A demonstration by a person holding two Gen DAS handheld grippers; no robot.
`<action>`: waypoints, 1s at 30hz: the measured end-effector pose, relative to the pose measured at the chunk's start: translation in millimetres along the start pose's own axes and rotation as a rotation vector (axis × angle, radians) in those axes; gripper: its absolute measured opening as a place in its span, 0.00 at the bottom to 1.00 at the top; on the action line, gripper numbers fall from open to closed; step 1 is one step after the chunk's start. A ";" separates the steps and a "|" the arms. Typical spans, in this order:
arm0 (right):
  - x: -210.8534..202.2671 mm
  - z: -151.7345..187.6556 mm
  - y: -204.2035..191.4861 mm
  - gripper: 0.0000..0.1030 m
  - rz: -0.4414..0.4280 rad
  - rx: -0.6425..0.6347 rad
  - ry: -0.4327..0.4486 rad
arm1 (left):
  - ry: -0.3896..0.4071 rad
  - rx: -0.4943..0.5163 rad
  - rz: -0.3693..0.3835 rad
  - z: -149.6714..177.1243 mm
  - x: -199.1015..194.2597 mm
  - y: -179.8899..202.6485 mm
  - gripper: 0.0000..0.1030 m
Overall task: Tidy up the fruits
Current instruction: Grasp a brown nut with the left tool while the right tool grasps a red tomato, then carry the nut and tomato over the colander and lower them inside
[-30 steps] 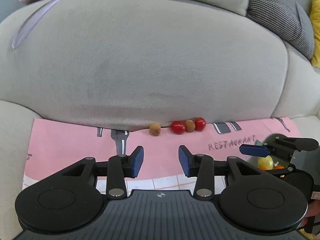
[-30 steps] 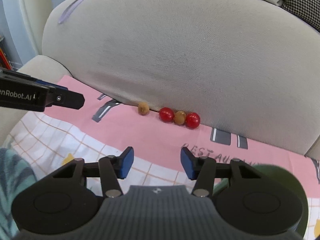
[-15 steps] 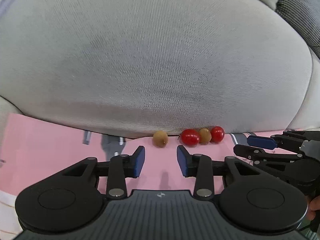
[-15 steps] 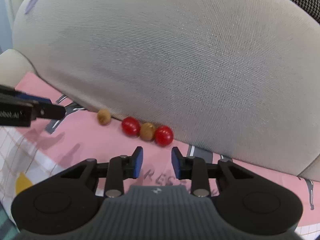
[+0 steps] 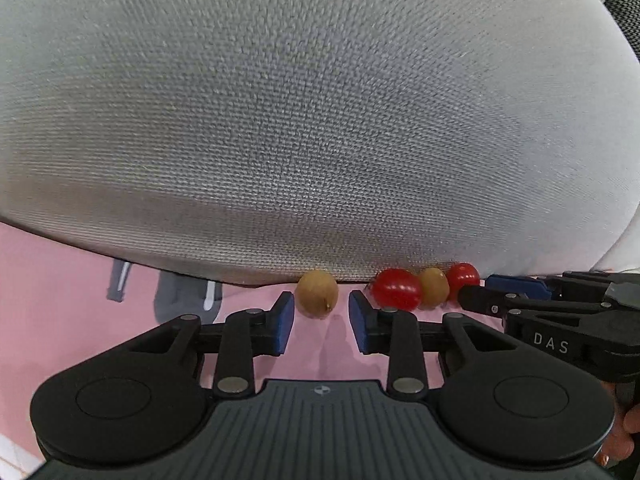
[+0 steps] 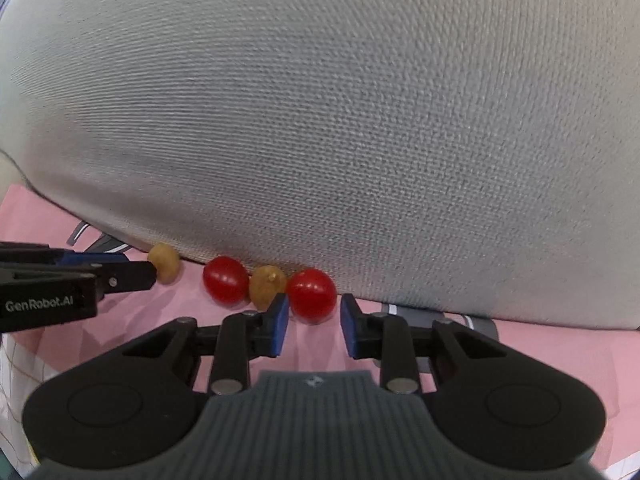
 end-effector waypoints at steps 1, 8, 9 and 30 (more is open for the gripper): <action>2.2 -0.4 0.6 0.25 -0.003 0.006 -0.004 | -0.004 -0.001 0.001 -0.1 2.9 -0.1 0.36; 11.4 -2.4 4.3 0.26 -0.030 0.024 -0.017 | -0.013 -0.004 -0.005 0.8 19.6 -2.1 0.36; 13.1 -2.6 4.0 0.26 -0.033 0.026 -0.019 | -0.011 -0.002 -0.004 0.0 20.8 -1.7 0.36; -36.7 11.7 3.4 0.24 -0.080 0.020 0.028 | 0.034 0.014 0.029 16.3 -62.2 25.8 0.27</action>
Point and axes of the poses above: each gripper's, at about its wrist camera, not at the fingertips, and x roughly the way its jaws point, y to its right, z to its underside, the point moved 4 cm from there along x, roughly the way its jaws point, and after that the axes turned 1 degree about -z, right-handed, at the moved point
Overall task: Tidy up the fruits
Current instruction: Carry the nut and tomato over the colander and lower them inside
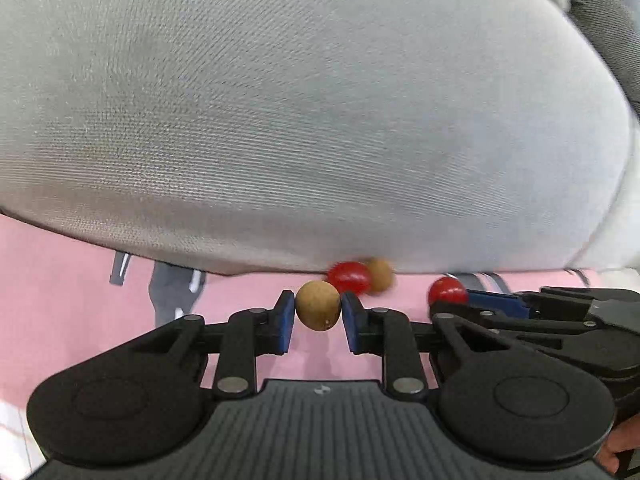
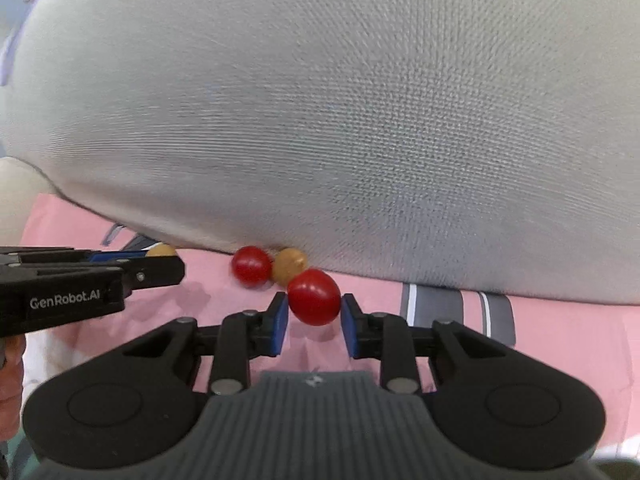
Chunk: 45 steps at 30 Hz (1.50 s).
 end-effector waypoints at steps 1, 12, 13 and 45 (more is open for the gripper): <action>-8.6 2.6 -1.6 0.24 -0.007 -0.003 0.009 | 0.005 0.009 0.009 2.7 -9.0 4.7 0.27; -108.6 50.2 -8.0 0.24 -0.061 -0.015 0.085 | 0.027 0.048 0.111 20.8 -74.3 58.4 0.27; -115.5 57.2 -9.1 0.24 -0.060 -0.013 0.088 | 0.027 0.063 0.118 24.0 -78.2 65.6 0.27; -154.7 185.2 87.9 0.24 -0.059 0.209 -0.107 | -0.225 0.341 0.259 114.1 -47.1 205.8 0.27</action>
Point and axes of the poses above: each gripper's, at about its wrist camera, not at the fingertips, and x roughly the way its jaws point, y to its right, z to its underside, the point moved 4 cm from there along x, roughly the way its jaws point, and after that the axes turned 1 degree about -z, right-handed, at the moved point
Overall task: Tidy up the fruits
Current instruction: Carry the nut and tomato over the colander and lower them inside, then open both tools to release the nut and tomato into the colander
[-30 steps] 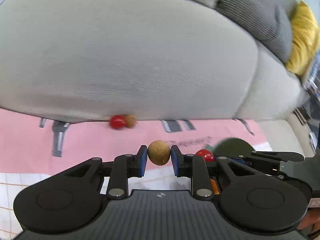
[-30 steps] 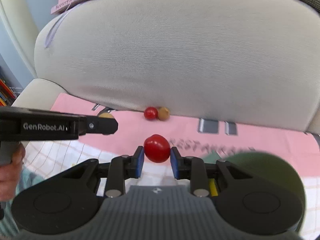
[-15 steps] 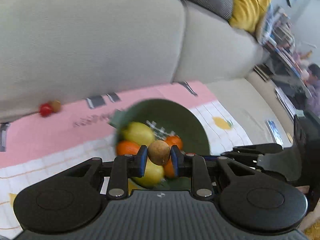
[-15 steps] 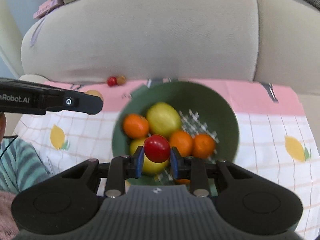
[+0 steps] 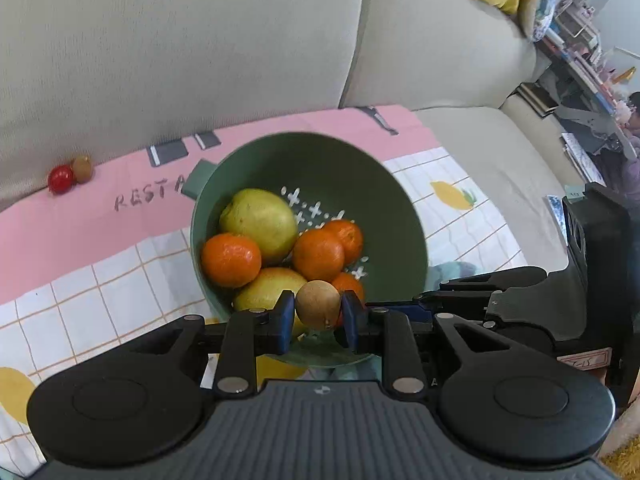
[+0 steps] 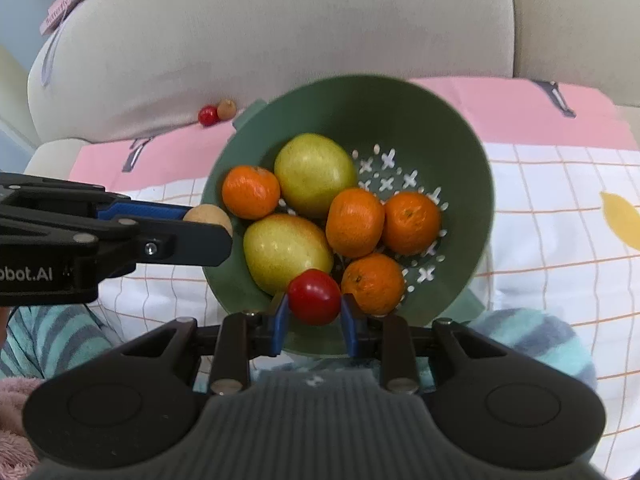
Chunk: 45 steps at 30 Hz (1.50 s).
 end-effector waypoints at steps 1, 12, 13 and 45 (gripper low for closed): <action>3.6 0.0 0.1 0.24 -0.001 0.001 -0.011 | -0.007 -0.002 -0.001 0.5 2.2 -0.6 0.27; 24.6 -3.6 -3.4 0.25 0.025 -0.051 -0.066 | -0.051 -0.015 -0.003 1.8 19.5 -5.3 0.27; 25.4 -3.8 -4.1 0.25 0.029 -0.056 -0.068 | -0.052 -0.015 -0.003 2.0 20.1 -5.6 0.27; -13.1 -15.6 49.0 0.28 -0.013 0.086 0.075 | -0.108 0.185 0.007 8.1 70.6 27.7 0.28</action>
Point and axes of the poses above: each gripper's, at about its wrist camera, not at the fingertips, and x roughly the way its jaws point, y to its right, z to its underside, the point moved 4 cm from there along x, roughly the way its jaws point, and after that the axes turned 1 degree about -z, right-handed, at the moved point
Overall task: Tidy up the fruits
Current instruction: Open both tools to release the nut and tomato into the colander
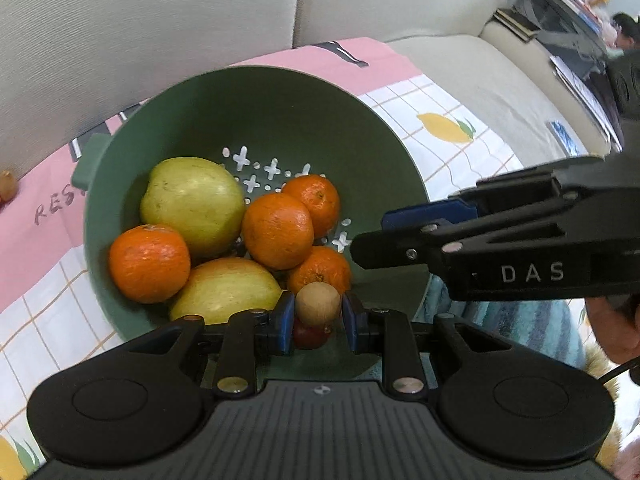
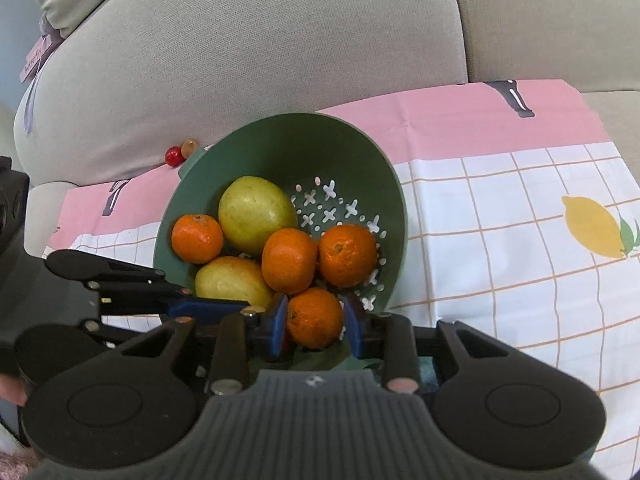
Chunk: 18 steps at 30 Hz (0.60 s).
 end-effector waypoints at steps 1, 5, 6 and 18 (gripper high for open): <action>0.6 -0.3 0.1 0.28 -0.002 -0.001 -0.002 | 0.002 0.000 0.000 -0.3 0.6 0.0 0.28; 3.8 0.0 -1.6 0.28 -0.013 -0.009 -0.010 | 0.002 -0.001 -0.012 -0.9 1.7 0.2 0.31; 4.9 0.5 -2.3 0.28 -0.014 -0.010 -0.014 | 0.001 0.004 -0.019 -1.1 2.0 1.4 0.31; 6.4 -2.1 -24.5 0.36 0.042 -0.110 -0.013 | 0.020 -0.003 -0.040 5.3 -25.3 -3.5 0.58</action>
Point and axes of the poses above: each gripper's, at about its wrist camera, not at the fingertips, and x roughly the way its jaws point, y to its right, z to its underside, the point moved 4 cm from there along x, roughly the way its jaws point, and after that the axes turned 1 degree about -z, right-handed, at the moved point
